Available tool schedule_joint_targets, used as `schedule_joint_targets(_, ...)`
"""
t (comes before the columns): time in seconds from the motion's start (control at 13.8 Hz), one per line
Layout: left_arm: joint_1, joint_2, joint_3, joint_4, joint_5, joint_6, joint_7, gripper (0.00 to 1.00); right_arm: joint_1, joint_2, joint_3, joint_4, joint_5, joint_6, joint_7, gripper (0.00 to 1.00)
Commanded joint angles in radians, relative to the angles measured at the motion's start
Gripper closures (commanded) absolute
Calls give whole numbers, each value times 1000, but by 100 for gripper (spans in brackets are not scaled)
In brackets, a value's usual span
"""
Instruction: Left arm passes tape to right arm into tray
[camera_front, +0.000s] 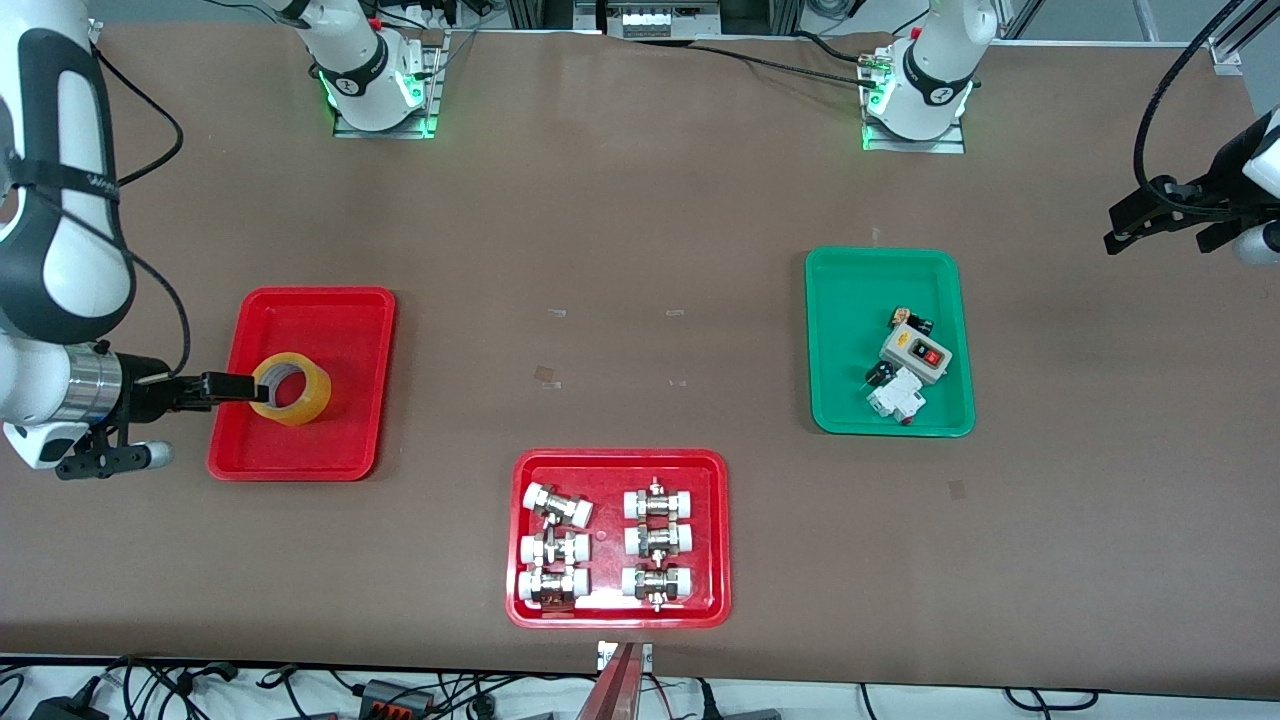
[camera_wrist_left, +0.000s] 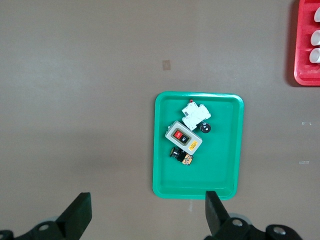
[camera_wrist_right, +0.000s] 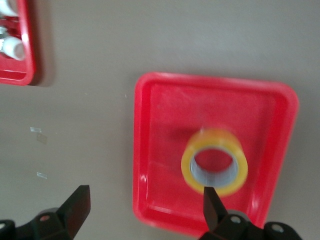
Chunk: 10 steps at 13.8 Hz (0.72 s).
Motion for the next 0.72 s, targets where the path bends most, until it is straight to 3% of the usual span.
schedule_joint_targets(0.0, 7, 6, -2, 20, -3, -19, 26, 0, 46, -20, -7, 129, -91, -163, 143, 0)
schedule_joint_targets(0.14, 7, 6, -2, 20, -3, -19, 26, 0, 42, -20, -7, 219, -141, -226, 131, 0)
schedule_joint_targets(0.36, 7, 8, -2, 20, -3, -19, 26, 0, 28, -73, -18, 238, -162, -215, 137, 0)
schedule_joint_targets(0.51, 7, 6, -2, 20, -3, -19, 26, 0, 34, -107, -31, 203, -174, -173, 149, 0)
schedule_joint_targets(0.65, 7, 8, -2, 20, -3, -19, 26, 0, 19, -207, -30, 49, -182, -24, 133, 0)
